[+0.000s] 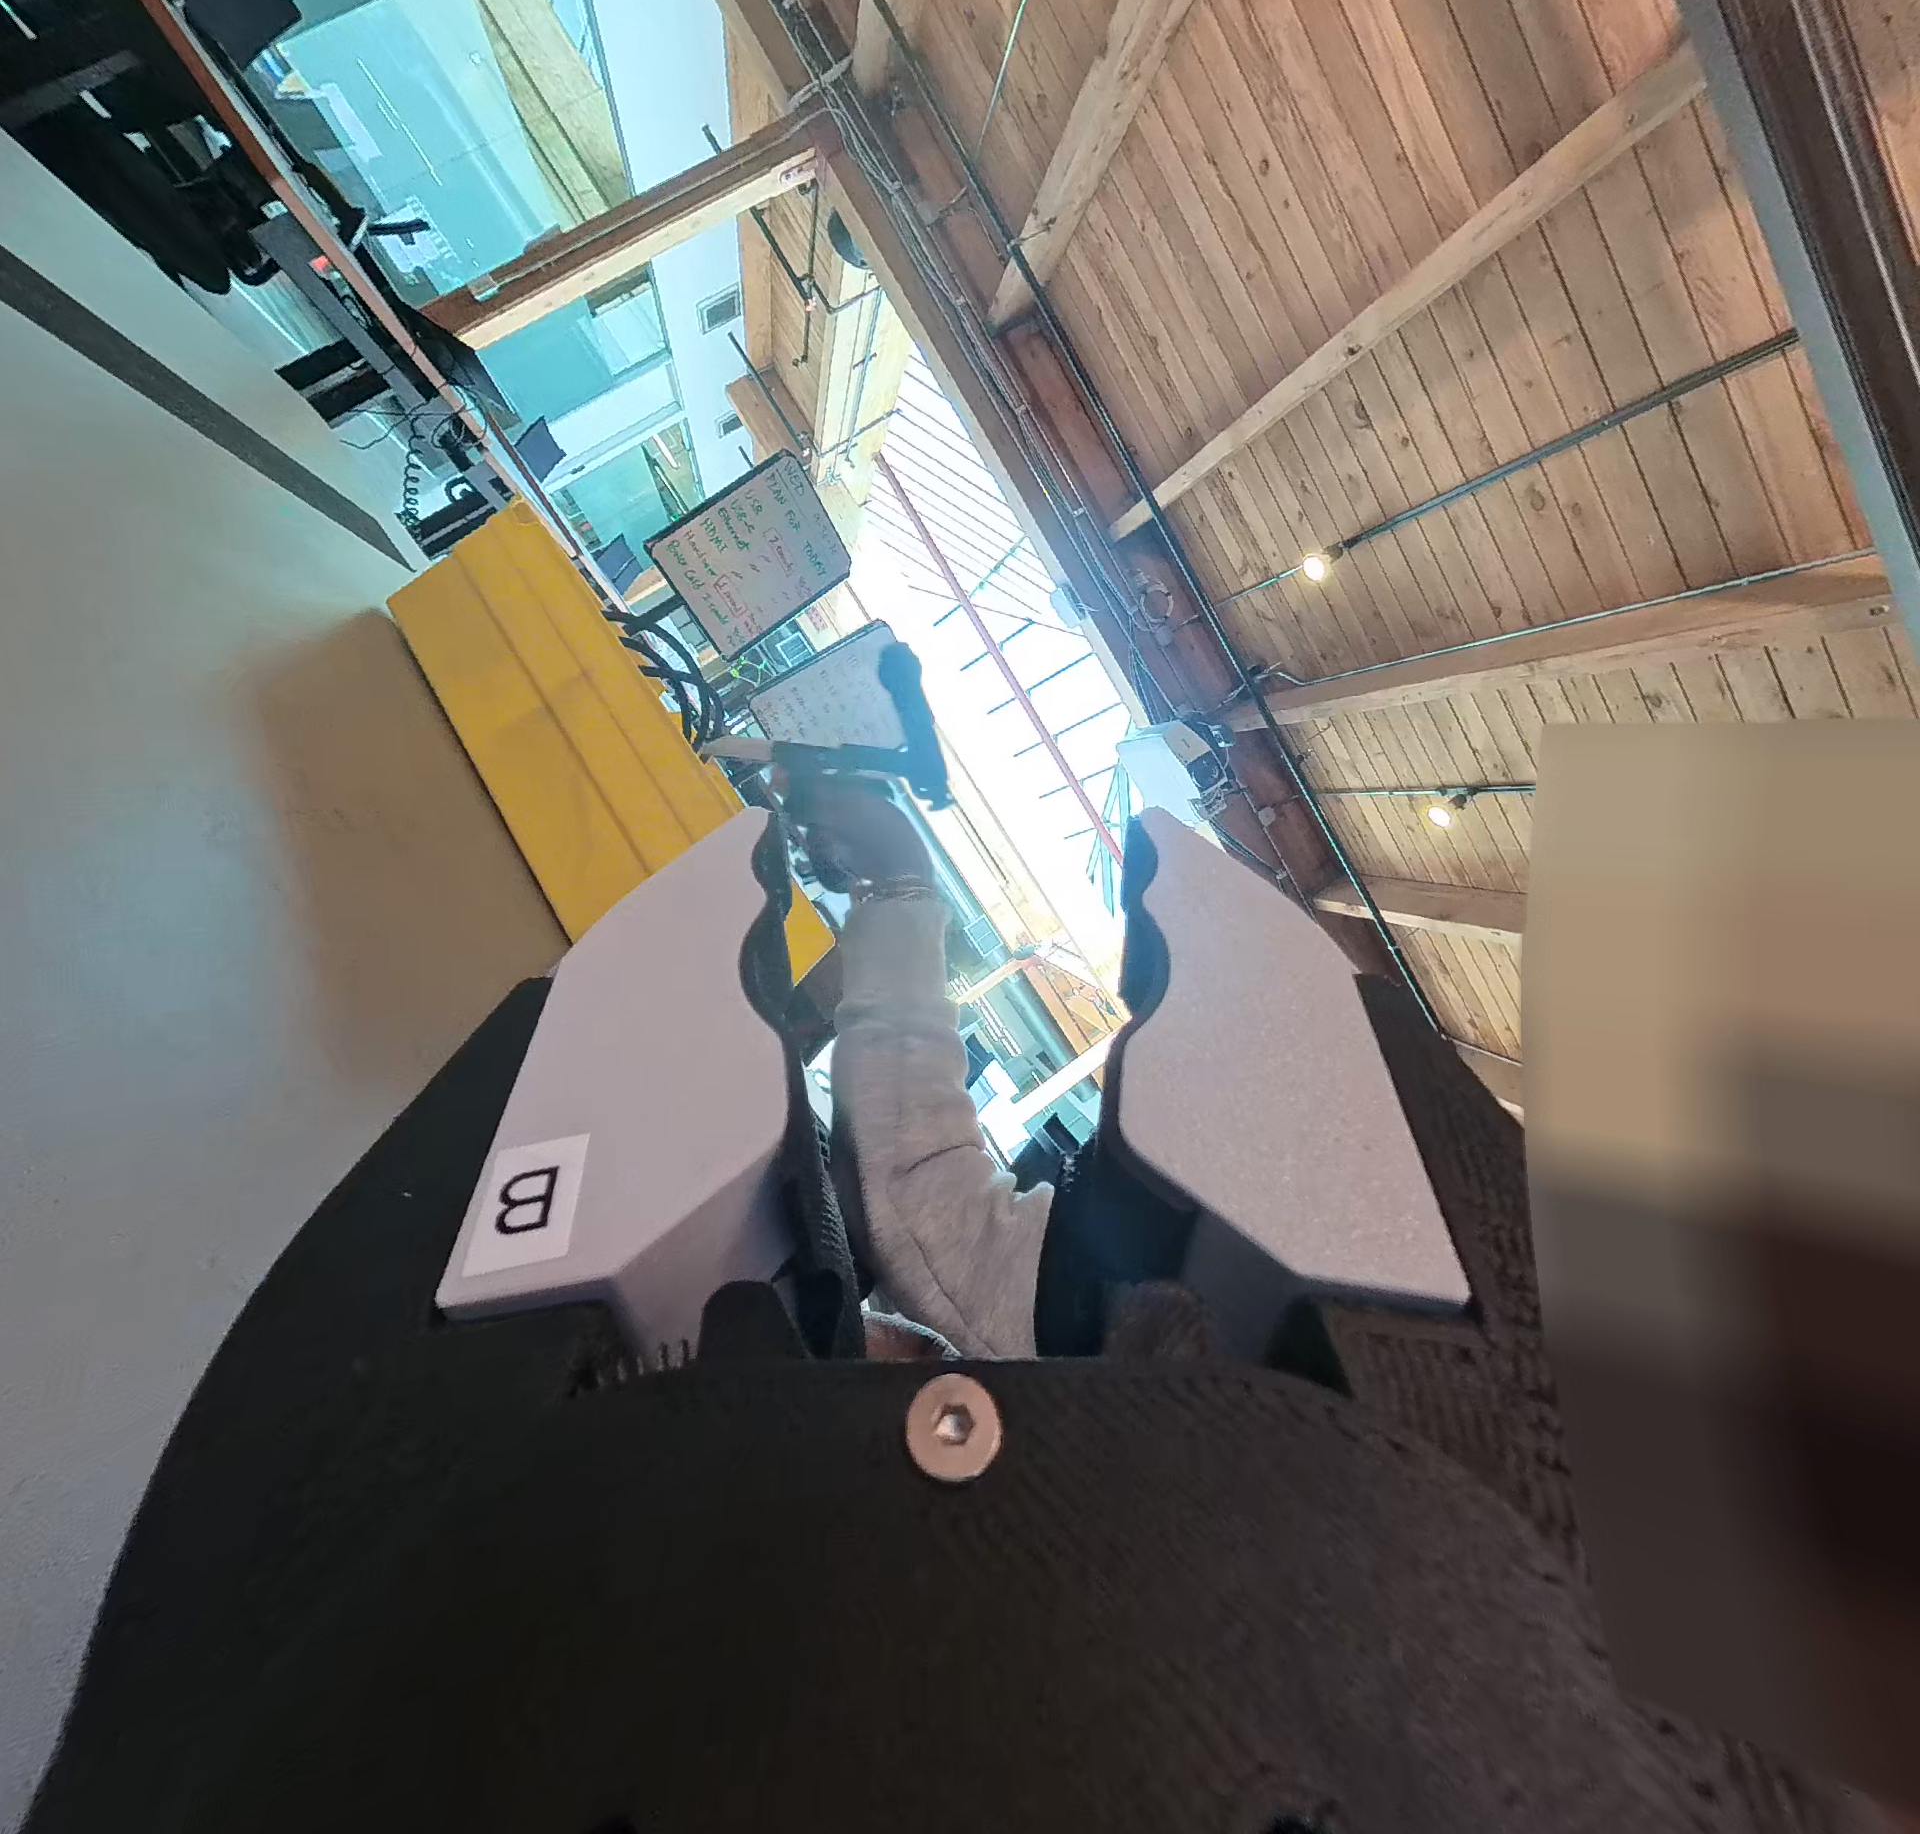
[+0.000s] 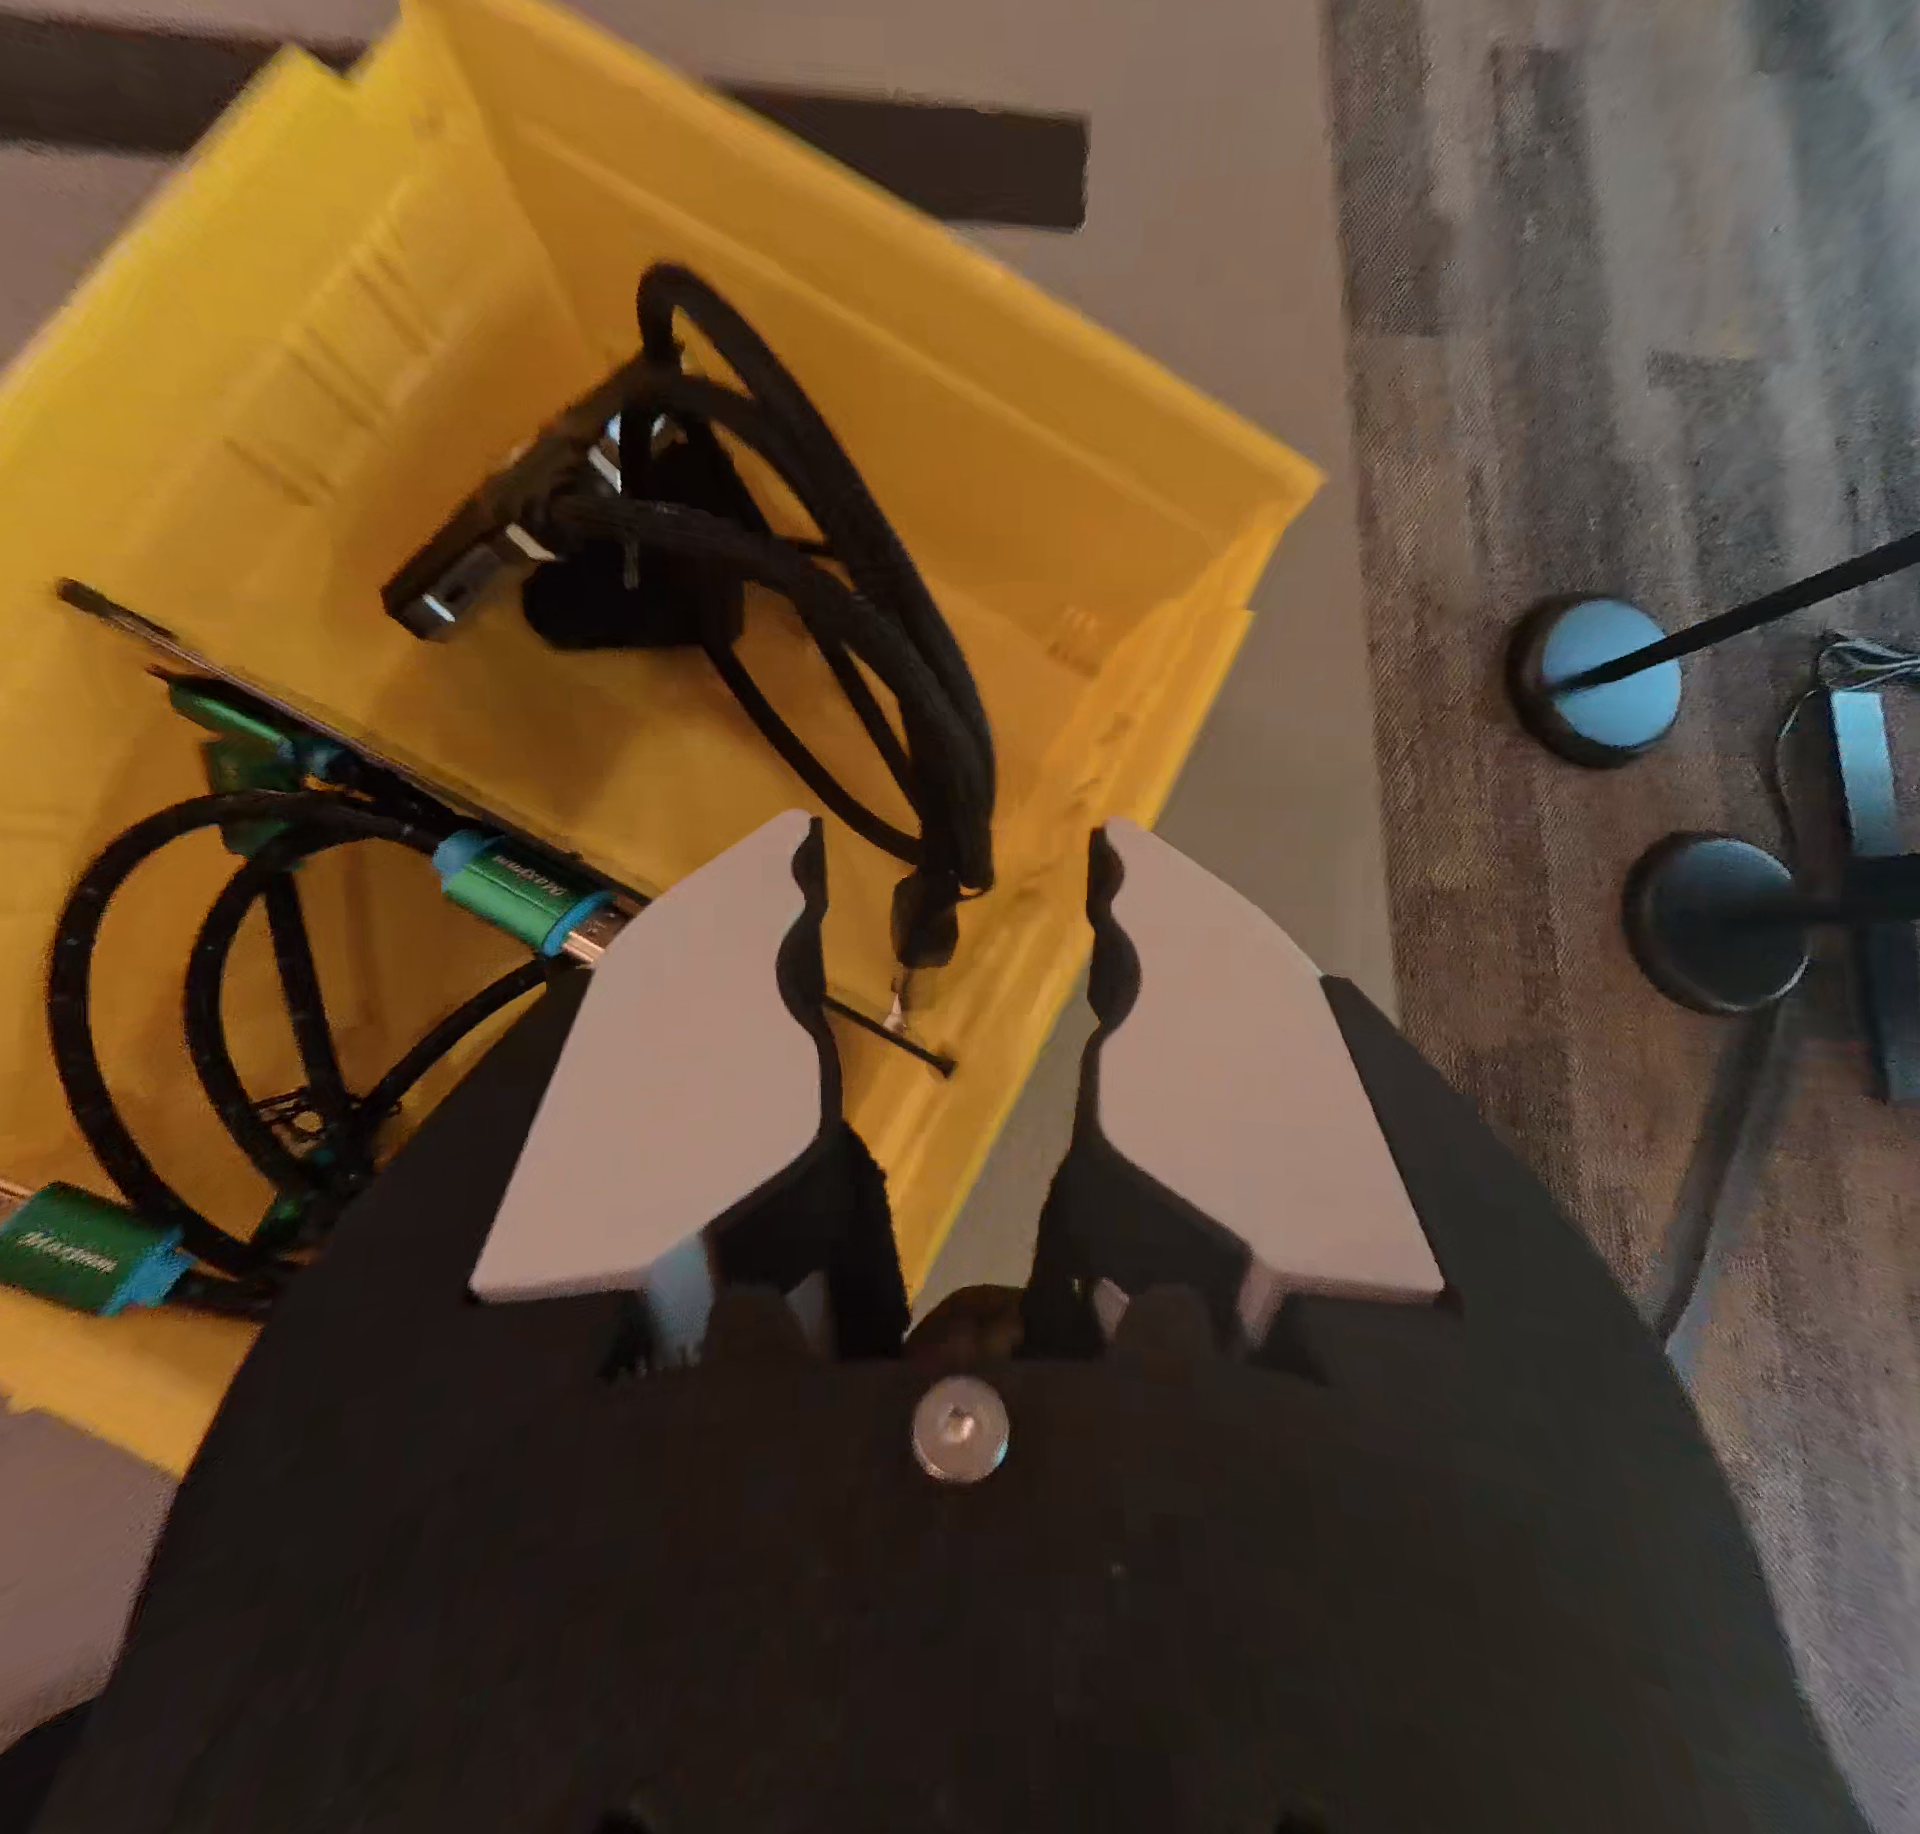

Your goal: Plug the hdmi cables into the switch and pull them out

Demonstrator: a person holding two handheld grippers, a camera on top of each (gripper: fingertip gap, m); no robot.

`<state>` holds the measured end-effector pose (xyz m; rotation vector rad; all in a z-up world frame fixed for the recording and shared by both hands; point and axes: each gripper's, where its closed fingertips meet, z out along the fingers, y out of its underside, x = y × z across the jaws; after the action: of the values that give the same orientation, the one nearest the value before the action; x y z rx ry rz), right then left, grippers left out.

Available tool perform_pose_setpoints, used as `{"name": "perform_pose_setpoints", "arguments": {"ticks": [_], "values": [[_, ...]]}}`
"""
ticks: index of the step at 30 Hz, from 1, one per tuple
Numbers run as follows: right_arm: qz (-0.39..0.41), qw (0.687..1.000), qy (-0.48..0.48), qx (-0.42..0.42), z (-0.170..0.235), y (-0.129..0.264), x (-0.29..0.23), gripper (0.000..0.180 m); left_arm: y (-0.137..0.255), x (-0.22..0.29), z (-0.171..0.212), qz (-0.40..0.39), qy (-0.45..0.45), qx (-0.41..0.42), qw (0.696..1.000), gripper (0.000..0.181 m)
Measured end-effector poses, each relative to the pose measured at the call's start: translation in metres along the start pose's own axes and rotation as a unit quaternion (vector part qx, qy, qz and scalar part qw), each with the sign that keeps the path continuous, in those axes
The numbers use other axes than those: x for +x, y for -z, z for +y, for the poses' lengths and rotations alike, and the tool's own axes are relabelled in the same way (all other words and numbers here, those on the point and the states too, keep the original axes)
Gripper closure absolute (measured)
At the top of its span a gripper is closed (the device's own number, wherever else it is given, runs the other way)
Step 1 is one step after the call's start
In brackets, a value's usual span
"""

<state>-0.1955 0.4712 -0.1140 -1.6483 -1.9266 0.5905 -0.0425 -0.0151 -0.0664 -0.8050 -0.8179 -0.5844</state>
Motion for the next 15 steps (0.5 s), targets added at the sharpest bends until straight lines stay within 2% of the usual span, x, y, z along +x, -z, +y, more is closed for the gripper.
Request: {"name": "perform_pose_setpoints", "arguments": {"ticks": [4, 8, 12, 15], "values": [[0.023, 0.997, -0.041, 0.058, -0.002, 0.039, 0.022, 0.117, -0.001, 0.0, 0.002, 0.001, -0.001, -0.005, 1.0, 0.12], [-0.026, 0.996, -0.087, -0.009, 0.039, 0.041, 0.027, 0.113, -0.002, 0.0, 0.004, 0.0, -0.009, -0.008, 1.0, 0.122], [-0.137, 0.984, -0.113, -0.016, 0.052, 0.034, 0.01, 0.129, -0.002, -0.001, 0.004, -0.007, -0.021, -0.009, 1.0, 0.122], [-0.185, 0.976, -0.111, -0.023, 0.055, 0.028, 0.0, 0.151, -0.002, -0.001, 0.006, -0.014, -0.044, -0.011, 0.999, 0.123]]}}
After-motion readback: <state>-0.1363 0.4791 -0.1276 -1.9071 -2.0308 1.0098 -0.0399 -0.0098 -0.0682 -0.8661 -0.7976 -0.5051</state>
